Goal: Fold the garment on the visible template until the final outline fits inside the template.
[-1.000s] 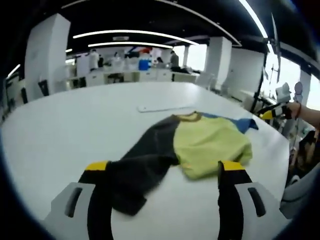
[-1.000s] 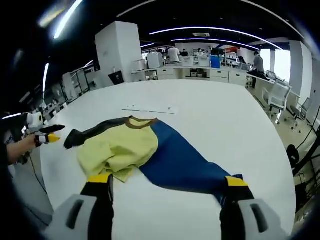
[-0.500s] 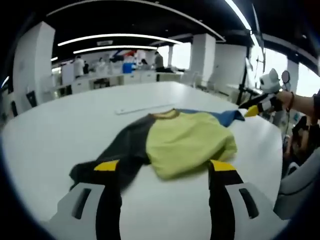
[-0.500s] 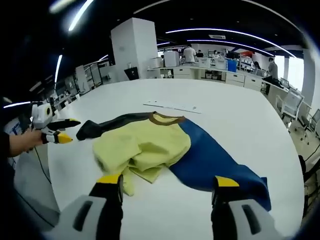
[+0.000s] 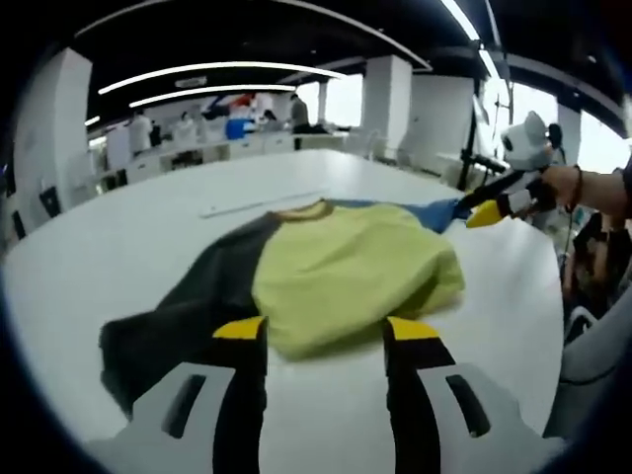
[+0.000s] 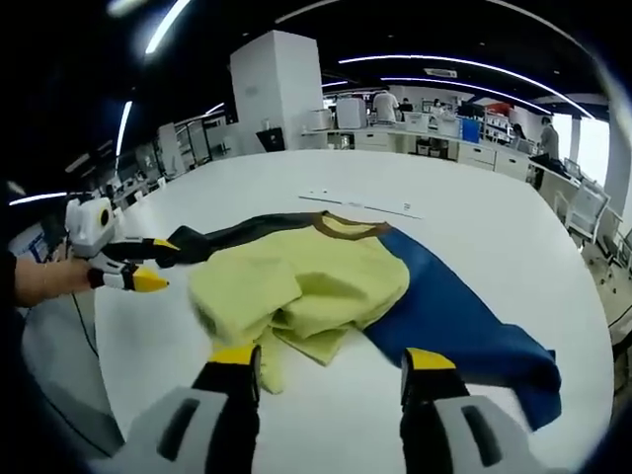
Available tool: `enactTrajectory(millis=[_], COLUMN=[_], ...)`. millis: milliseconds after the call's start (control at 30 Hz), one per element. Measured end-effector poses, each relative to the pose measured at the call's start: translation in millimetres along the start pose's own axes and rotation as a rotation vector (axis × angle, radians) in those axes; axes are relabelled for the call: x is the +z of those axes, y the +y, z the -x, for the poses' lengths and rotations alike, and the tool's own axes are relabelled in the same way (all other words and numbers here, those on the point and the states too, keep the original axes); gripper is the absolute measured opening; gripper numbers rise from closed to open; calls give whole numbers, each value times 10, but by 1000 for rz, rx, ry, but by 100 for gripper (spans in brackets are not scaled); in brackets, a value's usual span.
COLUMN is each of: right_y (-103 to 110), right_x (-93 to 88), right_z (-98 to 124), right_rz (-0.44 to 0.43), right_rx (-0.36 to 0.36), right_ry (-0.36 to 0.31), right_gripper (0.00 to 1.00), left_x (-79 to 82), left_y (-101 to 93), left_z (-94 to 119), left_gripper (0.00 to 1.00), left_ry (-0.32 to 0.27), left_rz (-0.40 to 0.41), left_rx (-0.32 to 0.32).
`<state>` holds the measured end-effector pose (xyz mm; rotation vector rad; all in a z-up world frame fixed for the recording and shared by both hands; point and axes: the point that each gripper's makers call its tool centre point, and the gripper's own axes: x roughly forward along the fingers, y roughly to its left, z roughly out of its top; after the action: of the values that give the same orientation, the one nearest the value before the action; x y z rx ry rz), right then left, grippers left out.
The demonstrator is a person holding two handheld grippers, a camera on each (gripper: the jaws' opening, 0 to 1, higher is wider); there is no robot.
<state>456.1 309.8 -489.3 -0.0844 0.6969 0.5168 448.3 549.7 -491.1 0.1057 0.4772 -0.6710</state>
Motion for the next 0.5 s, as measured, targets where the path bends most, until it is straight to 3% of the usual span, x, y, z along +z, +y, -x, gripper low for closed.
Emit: enactTrajectory(millis=[267, 500], right_y=[-4, 24], right_x=[-140, -167], right_z=[-260, -398], right_rz=[12, -26], right_rx=[-2, -5], right_ry=[22, 23], right_gripper=[33, 25], left_x=[-119, -111], left_y=[-118, -127], left_z=[-138, -251], left_gripper=[36, 31], left_ry=[45, 53], left_rz=[-51, -78], left_rx=[-35, -34])
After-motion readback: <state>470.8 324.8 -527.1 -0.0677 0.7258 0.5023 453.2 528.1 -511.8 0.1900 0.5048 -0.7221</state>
